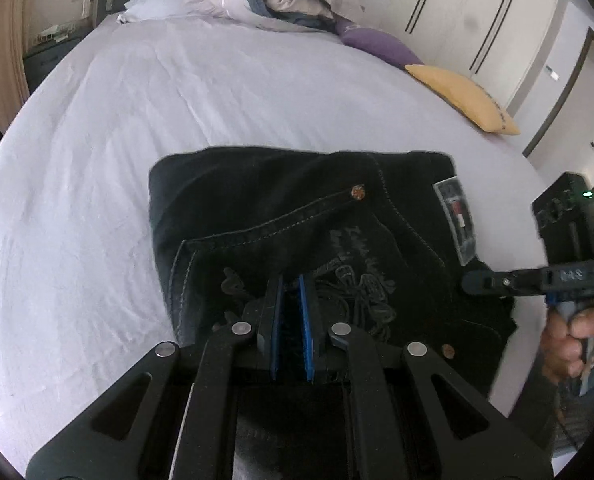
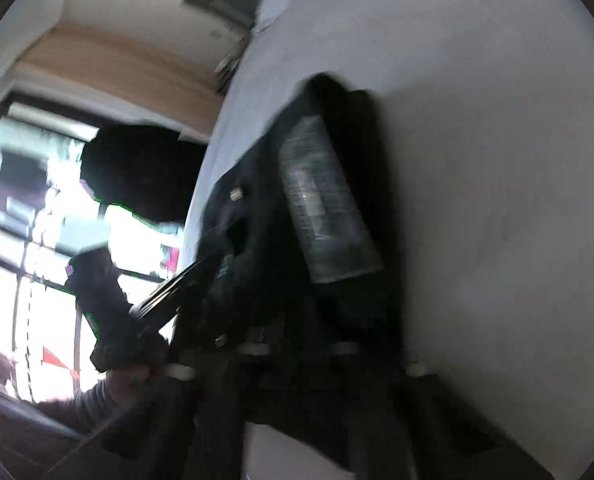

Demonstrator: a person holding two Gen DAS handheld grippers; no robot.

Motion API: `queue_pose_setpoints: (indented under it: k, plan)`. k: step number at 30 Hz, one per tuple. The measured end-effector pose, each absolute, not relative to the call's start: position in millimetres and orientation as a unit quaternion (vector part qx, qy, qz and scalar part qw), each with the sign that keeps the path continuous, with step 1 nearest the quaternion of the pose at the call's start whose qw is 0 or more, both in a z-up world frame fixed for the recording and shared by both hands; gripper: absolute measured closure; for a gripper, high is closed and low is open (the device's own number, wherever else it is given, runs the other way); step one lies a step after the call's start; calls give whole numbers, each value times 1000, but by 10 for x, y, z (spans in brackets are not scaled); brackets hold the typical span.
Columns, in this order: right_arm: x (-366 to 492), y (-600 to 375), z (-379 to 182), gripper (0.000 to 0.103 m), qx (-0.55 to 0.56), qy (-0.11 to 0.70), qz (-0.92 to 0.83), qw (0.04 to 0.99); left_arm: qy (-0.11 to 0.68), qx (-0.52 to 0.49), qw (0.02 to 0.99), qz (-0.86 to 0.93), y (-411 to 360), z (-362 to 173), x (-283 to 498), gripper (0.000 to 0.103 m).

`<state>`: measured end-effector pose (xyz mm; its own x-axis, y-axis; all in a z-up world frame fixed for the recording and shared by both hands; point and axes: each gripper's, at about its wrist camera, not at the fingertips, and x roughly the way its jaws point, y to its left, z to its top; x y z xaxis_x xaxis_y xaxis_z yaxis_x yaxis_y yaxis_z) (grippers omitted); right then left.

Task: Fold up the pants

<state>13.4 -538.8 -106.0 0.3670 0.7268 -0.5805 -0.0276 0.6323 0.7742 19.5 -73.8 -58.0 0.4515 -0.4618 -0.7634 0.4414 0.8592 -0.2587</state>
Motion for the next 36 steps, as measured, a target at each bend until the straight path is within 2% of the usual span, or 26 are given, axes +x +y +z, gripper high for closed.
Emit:
queue_pose_setpoints:
  k: [2,4,5,7,9,11,13,14,15,17,20,21,23,24,25,28,32,36]
  plan:
    - [69,-5392,-926,96,348,482,263,760,435,-43,849,-297,-640,-430,87,95]
    - [-5,-5333,-779,95,340,461,293,766,428,-41,849,-307,-579,-427,-43,95]
    - [-31,-5313,-767,89,338,460,295,766,436,-33,847,-303,-572,-479,-86,95]
    - [-52,-5277,-875,90,322,486,274,765,445,-32,841,-305,-539,-631,-178,95]
    - [-67,-5253,-1040,103,323,499,265,760,426,-10,853,-301,-559,-667,-298,95]
    - [-72,-5276,-1048,102,331,491,259,763,409,41,862,-295,-681,-640,-373,95]
    - [-61,-5243,-966,93,326,488,252,770,410,53,861,-295,-710,-602,-417,95]
    - [-59,-5234,-875,73,319,482,253,776,419,35,857,-298,-663,-529,-420,95]
    - [-88,-5261,-745,40,318,467,252,786,424,19,855,-299,-602,-468,-423,95]
    - [-74,-5399,-574,7,327,434,240,805,423,-3,859,-289,-452,-359,-462,95]
    - [35,-5660,-472,5,342,415,212,816,425,-36,867,-258,-176,-253,-445,91]
    - [105,-5696,-524,7,343,429,204,810,432,-50,865,-251,-89,-259,-402,84]
    - [219,-5647,-598,12,344,450,201,799,464,-81,851,-232,32,-373,-221,58]
    - [310,-5626,-677,15,341,468,197,791,471,-90,847,-228,80,-409,-201,30]
    - [327,-5655,-762,15,341,480,194,785,476,-103,844,-226,116,-446,-152,20]
    - [483,-5667,-944,20,348,500,196,769,496,-116,829,-231,114,-533,-6,20]
    - [641,-5540,-950,29,315,525,217,761,537,-124,795,-252,-76,-706,212,20]
    - [828,-5419,-993,34,297,546,224,751,555,-126,782,-253,-191,-820,354,20]
